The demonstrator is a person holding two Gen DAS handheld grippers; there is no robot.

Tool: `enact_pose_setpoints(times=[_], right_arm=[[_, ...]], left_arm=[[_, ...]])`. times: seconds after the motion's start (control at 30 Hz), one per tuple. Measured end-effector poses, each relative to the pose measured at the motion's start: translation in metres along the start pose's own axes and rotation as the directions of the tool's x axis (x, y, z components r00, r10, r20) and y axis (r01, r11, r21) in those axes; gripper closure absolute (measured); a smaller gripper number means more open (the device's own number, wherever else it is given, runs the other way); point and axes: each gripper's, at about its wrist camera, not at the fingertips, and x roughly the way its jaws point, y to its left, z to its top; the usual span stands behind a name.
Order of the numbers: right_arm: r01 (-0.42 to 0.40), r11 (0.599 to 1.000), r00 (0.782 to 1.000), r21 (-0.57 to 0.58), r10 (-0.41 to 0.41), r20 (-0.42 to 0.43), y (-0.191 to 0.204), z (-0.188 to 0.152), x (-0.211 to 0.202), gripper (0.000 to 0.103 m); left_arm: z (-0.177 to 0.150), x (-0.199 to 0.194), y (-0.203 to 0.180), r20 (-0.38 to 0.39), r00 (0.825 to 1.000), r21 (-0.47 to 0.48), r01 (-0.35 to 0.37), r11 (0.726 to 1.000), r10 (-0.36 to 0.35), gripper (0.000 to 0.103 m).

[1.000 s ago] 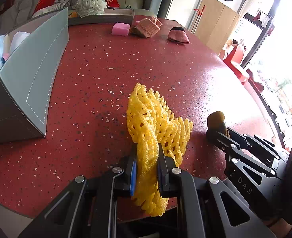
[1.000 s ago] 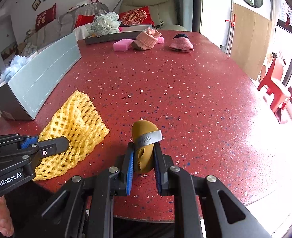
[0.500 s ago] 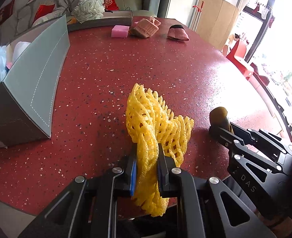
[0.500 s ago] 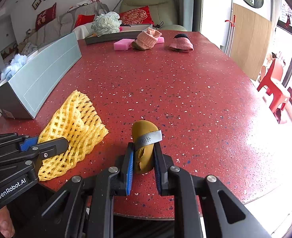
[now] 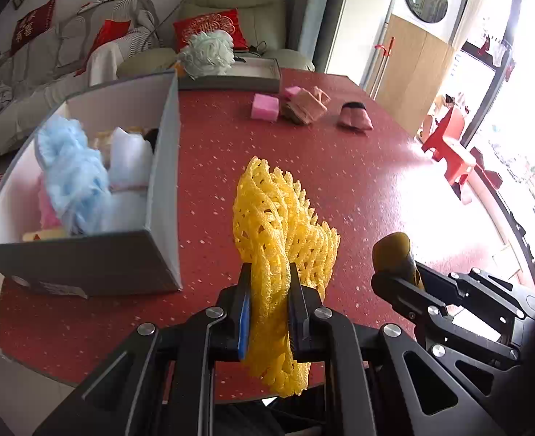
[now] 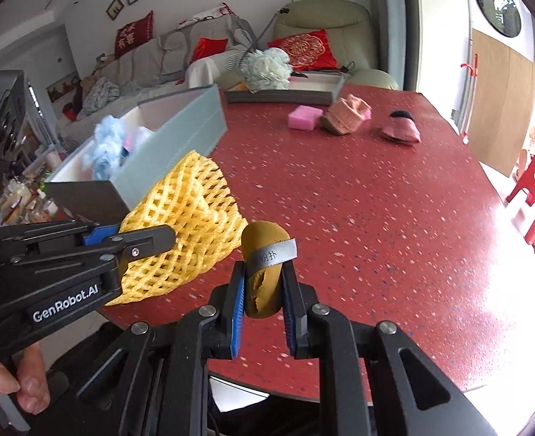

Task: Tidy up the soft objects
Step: 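Lift and carry the foam net and round puff toward the box, then lower the foam net and round puff into the box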

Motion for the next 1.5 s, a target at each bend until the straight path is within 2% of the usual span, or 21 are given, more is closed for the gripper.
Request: enact_pose_setpoints(times=[0.17, 0.27, 0.57, 1.0, 1.3, 1.5], right_arm=[[-0.092, 0.993, 0.994, -0.073, 0.095, 0.045, 0.041, 0.039, -0.009, 0.084], [-0.117, 0.985, 0.99, -0.124, 0.126, 0.063, 0.064, 0.061, -0.007, 0.084], [-0.17, 0.969, 0.983, -0.181, 0.18, 0.045, 0.107, 0.097, 0.015, 0.083], [-0.196, 0.964, 0.98, -0.18, 0.198, -0.007, 0.132, 0.143, 0.065, 0.083], [-0.2, 0.959, 0.98, -0.201, 0.196, -0.04, 0.146, 0.188, 0.108, 0.081], [-0.187, 0.963, 0.981, -0.195, 0.173, -0.086, 0.15, 0.197, 0.137, 0.081]], left_arm=[[0.029, -0.028, 0.039, 0.058, 0.997, -0.035, -0.043, 0.998, 0.045, 0.086], [0.041, -0.037, 0.059, 0.077, 0.994, -0.049, -0.074, 0.996, 0.077, 0.086], [0.047, -0.031, 0.103, 0.057, 0.992, -0.119, -0.104, 0.987, 0.111, 0.086], [0.084, -0.028, 0.151, 0.042, 0.988, -0.158, -0.143, 0.977, 0.151, 0.086], [0.118, -0.005, 0.19, 0.003, 0.99, -0.2, -0.14, 0.97, 0.143, 0.086], [0.126, 0.019, 0.204, -0.053, 0.989, -0.206, -0.146, 0.968, 0.137, 0.086]])
